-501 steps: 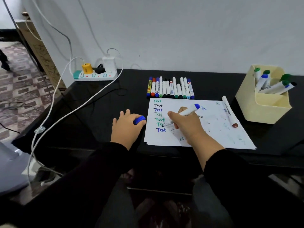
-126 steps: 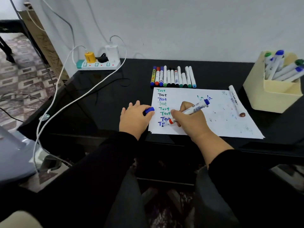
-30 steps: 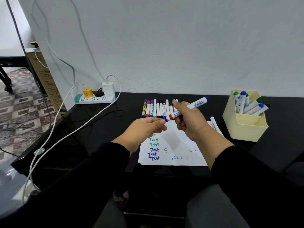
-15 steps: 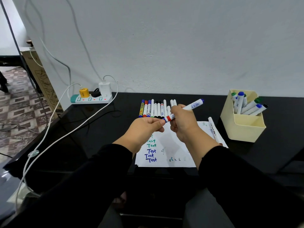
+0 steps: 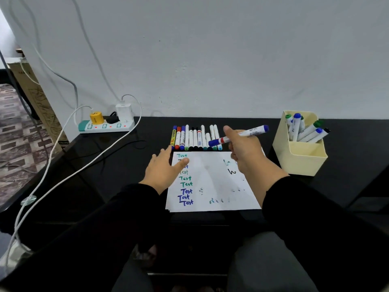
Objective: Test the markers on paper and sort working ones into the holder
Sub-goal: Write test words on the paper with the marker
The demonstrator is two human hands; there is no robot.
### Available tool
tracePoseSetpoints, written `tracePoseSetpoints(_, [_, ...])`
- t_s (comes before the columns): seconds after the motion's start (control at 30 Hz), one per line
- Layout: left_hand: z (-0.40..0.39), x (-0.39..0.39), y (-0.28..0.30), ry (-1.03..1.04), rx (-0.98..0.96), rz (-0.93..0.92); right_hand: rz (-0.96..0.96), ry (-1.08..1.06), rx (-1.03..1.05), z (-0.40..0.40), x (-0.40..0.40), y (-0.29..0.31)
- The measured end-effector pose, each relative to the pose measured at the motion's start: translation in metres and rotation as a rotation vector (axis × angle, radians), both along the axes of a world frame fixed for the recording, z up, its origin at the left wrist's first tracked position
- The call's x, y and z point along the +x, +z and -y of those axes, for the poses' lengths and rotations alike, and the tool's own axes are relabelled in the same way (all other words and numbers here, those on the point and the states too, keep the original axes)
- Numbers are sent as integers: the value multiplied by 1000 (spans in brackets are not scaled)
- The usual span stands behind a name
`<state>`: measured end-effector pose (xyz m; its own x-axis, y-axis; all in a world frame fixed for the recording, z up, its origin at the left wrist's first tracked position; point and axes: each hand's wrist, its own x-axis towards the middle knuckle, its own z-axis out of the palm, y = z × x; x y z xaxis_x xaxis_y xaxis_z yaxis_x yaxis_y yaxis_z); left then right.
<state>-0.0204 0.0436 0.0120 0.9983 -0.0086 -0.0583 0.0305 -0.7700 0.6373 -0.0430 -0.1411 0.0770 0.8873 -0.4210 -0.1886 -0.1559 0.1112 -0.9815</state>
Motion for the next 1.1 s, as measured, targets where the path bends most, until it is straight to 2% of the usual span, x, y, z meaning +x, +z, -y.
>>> tracePoseSetpoints(0.07, [-5, 2, -16, 58, 241, -60, 31, -79, -38, 10, -1, -1])
tracePoseSetpoints(0.17, [-8, -3, -35, 37, 385, -94, 119, -259, -139, 26, 0, -10])
tracePoseSetpoints(0.23, [-8, -5, -40, 19, 437, -81, 188, -376, -368, 33, -3, -16])
tracePoseSetpoints(0.3, [-7, -3, -41, 12, 456, -88, 175, -471, -533, 37, -8, -19])
tracePoseSetpoints(0.43, [-7, -3, -42, 4, 487, -99, 41, -616, -589, 51, -12, -24])
tracePoseSetpoints(0.6, [-6, -4, -40, 4, 498, -112, -153, -646, -558, 73, -6, -25])
tracePoseSetpoints(0.87, [-7, -5, -42, 10, 508, -91, -338, -497, -648, 96, 3, -24])
tracePoseSetpoints(1.0, [-6, -4, -41, 8, 510, -103, -383, -480, -661, 99, 7, -25])
tracePoseSetpoints(1.1, [-6, -4, -40, 9, 513, -107, -341, -506, -629, 98, 8, -27])
